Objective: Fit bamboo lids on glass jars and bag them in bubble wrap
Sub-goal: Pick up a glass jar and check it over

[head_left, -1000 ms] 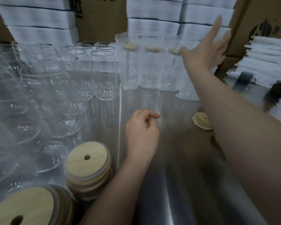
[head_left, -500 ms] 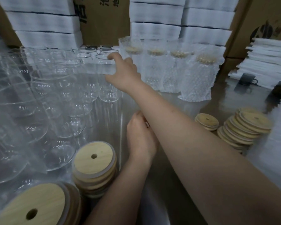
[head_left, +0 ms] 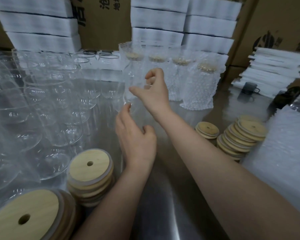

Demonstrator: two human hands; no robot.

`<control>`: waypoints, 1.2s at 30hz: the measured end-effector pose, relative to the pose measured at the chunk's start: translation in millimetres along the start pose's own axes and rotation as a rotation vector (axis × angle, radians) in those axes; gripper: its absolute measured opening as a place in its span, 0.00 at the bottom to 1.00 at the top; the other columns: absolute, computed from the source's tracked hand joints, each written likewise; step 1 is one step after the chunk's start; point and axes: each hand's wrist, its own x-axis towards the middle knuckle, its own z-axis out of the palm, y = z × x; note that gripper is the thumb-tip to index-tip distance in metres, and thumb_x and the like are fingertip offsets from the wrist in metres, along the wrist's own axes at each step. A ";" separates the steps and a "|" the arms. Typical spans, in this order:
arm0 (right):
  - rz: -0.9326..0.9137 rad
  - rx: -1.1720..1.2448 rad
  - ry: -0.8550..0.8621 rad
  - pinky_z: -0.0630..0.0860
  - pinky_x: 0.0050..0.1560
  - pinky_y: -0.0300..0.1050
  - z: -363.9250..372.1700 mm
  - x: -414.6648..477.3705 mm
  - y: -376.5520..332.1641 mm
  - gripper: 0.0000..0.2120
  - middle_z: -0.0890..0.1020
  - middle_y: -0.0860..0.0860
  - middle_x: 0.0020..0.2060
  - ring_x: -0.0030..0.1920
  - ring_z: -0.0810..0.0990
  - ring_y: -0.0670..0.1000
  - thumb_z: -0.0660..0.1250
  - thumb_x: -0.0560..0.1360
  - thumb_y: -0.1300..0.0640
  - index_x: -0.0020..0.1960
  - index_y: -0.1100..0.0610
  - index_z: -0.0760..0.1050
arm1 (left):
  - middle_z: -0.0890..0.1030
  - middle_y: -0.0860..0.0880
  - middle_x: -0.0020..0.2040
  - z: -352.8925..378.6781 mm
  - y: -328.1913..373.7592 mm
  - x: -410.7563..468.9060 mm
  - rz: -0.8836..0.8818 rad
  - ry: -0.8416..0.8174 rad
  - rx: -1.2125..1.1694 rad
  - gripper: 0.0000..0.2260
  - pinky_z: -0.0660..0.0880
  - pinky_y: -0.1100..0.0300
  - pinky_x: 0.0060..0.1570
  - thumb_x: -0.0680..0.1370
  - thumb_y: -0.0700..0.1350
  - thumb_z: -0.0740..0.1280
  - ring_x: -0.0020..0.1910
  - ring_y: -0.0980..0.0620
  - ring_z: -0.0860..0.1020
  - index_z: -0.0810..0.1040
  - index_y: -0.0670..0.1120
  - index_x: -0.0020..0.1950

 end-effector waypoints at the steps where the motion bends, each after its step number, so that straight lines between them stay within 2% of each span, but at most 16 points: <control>1: -0.008 0.048 0.053 0.74 0.53 0.51 -9.1 -5.9 -0.6 0.23 0.71 0.50 0.47 0.53 0.76 0.59 0.78 0.68 0.60 0.51 0.53 0.65 | 0.69 0.40 0.69 0.0 1.0 -0.1 0.019 0.025 0.007 0.32 0.60 0.54 0.71 0.70 0.33 0.68 0.70 0.42 0.66 0.64 0.40 0.73; 4: 0.066 0.221 0.156 0.77 0.57 0.59 -36.3 -28.3 -1.4 0.23 0.73 0.52 0.51 0.55 0.77 0.58 0.78 0.68 0.57 0.55 0.48 0.67 | 0.65 0.42 0.74 -1.0 2.7 -0.8 0.092 0.027 0.023 0.37 0.53 0.59 0.72 0.69 0.40 0.71 0.74 0.45 0.61 0.60 0.41 0.76; 7: 0.127 0.306 0.195 0.80 0.55 0.60 -58.1 -55.9 -1.5 0.23 0.74 0.56 0.51 0.48 0.79 0.51 0.77 0.69 0.55 0.56 0.40 0.68 | 0.62 0.46 0.76 -2.5 2.9 -3.3 0.176 -0.097 0.025 0.42 0.53 0.59 0.73 0.70 0.55 0.70 0.76 0.49 0.59 0.56 0.44 0.78; 10: 0.106 0.341 0.237 0.80 0.51 0.52 -75.4 -78.5 -2.4 0.28 0.75 0.59 0.54 0.48 0.78 0.50 0.77 0.66 0.50 0.60 0.39 0.68 | 0.63 0.53 0.74 -2.7 6.4 -11.2 0.208 -0.285 -0.062 0.42 0.60 0.55 0.74 0.70 0.65 0.64 0.74 0.52 0.63 0.55 0.50 0.79; 13: 0.112 0.353 0.227 0.78 0.52 0.42 -90.8 -86.2 0.2 0.35 0.73 0.55 0.56 0.53 0.77 0.51 0.76 0.67 0.51 0.70 0.47 0.67 | 0.68 0.51 0.73 -0.5 12.9 -16.2 0.196 -0.346 -0.071 0.43 0.69 0.50 0.69 0.67 0.68 0.64 0.70 0.52 0.70 0.58 0.53 0.78; 16: 0.130 0.361 0.142 0.76 0.62 0.55 -98.5 -85.5 0.5 0.30 0.73 0.63 0.61 0.58 0.76 0.61 0.75 0.73 0.58 0.72 0.56 0.68 | 0.70 0.52 0.71 0.6 17.5 -14.5 0.194 -0.364 -0.029 0.45 0.72 0.50 0.65 0.65 0.67 0.72 0.67 0.54 0.73 0.59 0.55 0.78; 17: 0.130 0.340 0.128 0.76 0.61 0.56 -99.8 -85.9 -1.2 0.29 0.72 0.63 0.59 0.57 0.76 0.61 0.74 0.73 0.58 0.71 0.56 0.69 | 0.71 0.53 0.70 0.5 17.5 -13.9 0.197 -0.378 -0.013 0.46 0.72 0.51 0.65 0.65 0.65 0.75 0.66 0.55 0.73 0.58 0.56 0.78; 18: 0.124 0.326 0.116 0.76 0.58 0.55 -100.9 -86.9 -2.6 0.28 0.73 0.62 0.58 0.55 0.76 0.58 0.74 0.72 0.58 0.70 0.55 0.69 | 0.71 0.55 0.69 0.5 17.6 -13.7 0.196 -0.390 -0.001 0.48 0.73 0.54 0.64 0.64 0.64 0.76 0.65 0.56 0.72 0.57 0.56 0.78; 20: 0.104 0.340 0.081 0.77 0.51 0.46 -105.1 -89.2 -4.6 0.28 0.75 0.57 0.58 0.53 0.77 0.50 0.75 0.71 0.55 0.67 0.52 0.67 | 0.71 0.56 0.66 1.2 17.3 -15.1 0.195 -0.389 0.010 0.50 0.73 0.57 0.61 0.61 0.62 0.78 0.62 0.58 0.72 0.57 0.57 0.78; 22: 0.109 0.387 0.031 0.76 0.45 0.37 -108.9 -91.2 -6.7 0.28 0.77 0.55 0.60 0.51 0.79 0.44 0.75 0.69 0.53 0.65 0.49 0.66 | 0.72 0.57 0.64 2.9 16.5 -17.2 0.203 -0.360 0.014 0.49 0.73 0.59 0.59 0.62 0.60 0.79 0.59 0.60 0.72 0.57 0.57 0.77; 23: 0.115 0.407 0.013 0.76 0.43 0.35 -109.6 -91.8 -8.0 0.28 0.79 0.54 0.61 0.50 0.80 0.43 0.73 0.69 0.52 0.64 0.48 0.65 | 0.72 0.58 0.63 3.4 15.9 -17.4 0.209 -0.343 0.020 0.48 0.73 0.59 0.58 0.63 0.60 0.79 0.59 0.61 0.72 0.58 0.57 0.77; 28: 0.147 0.446 -0.083 0.73 0.44 0.42 -115.8 -86.2 -12.0 0.23 0.79 0.52 0.57 0.50 0.78 0.46 0.68 0.69 0.50 0.63 0.49 0.68 | 0.74 0.59 0.61 1.4 11.8 -13.6 0.225 -0.331 0.003 0.44 0.76 0.58 0.56 0.64 0.58 0.79 0.56 0.61 0.75 0.61 0.57 0.75; 33: 0.189 0.480 -0.132 0.73 0.46 0.44 -125.7 -82.4 -14.0 0.22 0.76 0.52 0.54 0.50 0.75 0.49 0.68 0.69 0.49 0.63 0.49 0.74 | 0.74 0.61 0.60 -0.3 6.2 -15.5 0.237 -0.424 -0.054 0.44 0.70 0.74 0.50 0.62 0.57 0.79 0.56 0.59 0.76 0.62 0.60 0.74; 35: 0.194 0.468 -0.119 0.74 0.48 0.47 -127.0 -82.8 -14.2 0.22 0.76 0.51 0.53 0.51 0.76 0.49 0.69 0.68 0.50 0.62 0.49 0.75 | 0.74 0.60 0.61 0.9 5.3 -16.1 0.255 -0.428 -0.034 0.44 0.69 0.75 0.52 0.63 0.54 0.80 0.57 0.60 0.75 0.61 0.60 0.74; 36: 0.199 0.466 -0.103 0.75 0.48 0.48 -127.1 -83.2 -14.7 0.22 0.77 0.50 0.53 0.51 0.77 0.49 0.70 0.68 0.50 0.61 0.50 0.75 | 0.74 0.60 0.62 1.5 5.6 -16.3 0.274 -0.424 -0.006 0.44 0.70 0.72 0.54 0.63 0.54 0.80 0.59 0.59 0.74 0.61 0.60 0.75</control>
